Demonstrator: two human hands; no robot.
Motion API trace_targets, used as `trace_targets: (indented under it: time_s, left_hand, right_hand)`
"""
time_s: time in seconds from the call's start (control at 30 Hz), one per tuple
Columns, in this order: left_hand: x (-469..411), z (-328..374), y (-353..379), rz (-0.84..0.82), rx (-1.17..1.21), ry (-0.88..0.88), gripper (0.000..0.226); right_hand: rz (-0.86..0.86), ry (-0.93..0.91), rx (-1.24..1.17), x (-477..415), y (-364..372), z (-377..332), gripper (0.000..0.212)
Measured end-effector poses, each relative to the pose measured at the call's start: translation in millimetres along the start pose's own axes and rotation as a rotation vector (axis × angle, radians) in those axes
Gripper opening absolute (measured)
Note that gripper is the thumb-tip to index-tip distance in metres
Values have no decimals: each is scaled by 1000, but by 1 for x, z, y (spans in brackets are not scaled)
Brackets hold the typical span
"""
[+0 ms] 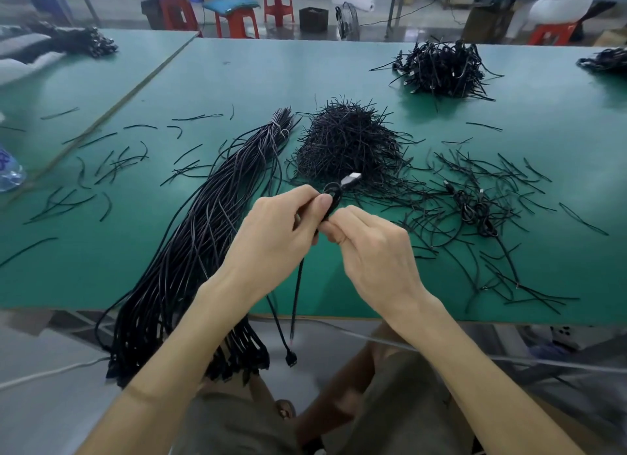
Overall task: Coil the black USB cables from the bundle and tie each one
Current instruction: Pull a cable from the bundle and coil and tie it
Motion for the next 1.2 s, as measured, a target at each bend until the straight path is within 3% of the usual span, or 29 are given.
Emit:
trace_targets:
  time_s: [0.13,0.2,0.3,0.4,0.5,0.6,0.7,0.83,1.03,1.2]
  left_hand:
    - [-4,-17,16,-173,109,-166,34]
    - [-4,-20,20,-227,165,-187,33]
    - [-6,-16,19,-207,238,-147,24]
    - [-8,-13,23,-208,234,-111,16]
    - [-9,-12,28,-201,286,-114,26]
    - [-6,-4,37,-263,299,-71,32]
    - [-2,5,50,-343,219,-21,33]
    - [-3,-10,50,-318,-16,-28,39]
    - [-10,-65,16,-108,-331,-272,29]
    - [-4,-103,18,-291,-704,-461,43]
  right_hand:
    - [-1,-120,157,5,4,-3,35]
    - [-20,-89,142,9,7,2,36]
    - [-38,215,-150,12,8,25,35]
    - [-13,499,-442,14,9,45,21]
    - [-18,618,-581,15,8,55,8]
    - [30,770,-816,23,8,67,14]
    - [-3,913,-863,30,8,79,17]
    - [27,996,-722,28,-21,116,15]
    - [81,964,-113,11,-101,192,33]
    - [28,1010,147,26,-115,228,33]
Point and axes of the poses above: each hand's wrist, its own x-axis away from the middle knuckle, its own y-axis out of the palm, z = x × y, the point moved 7 cm from there along -x, towards the middle knuckle, and after that the axes turned 11 degrees about -x, right-handed, at the moved point
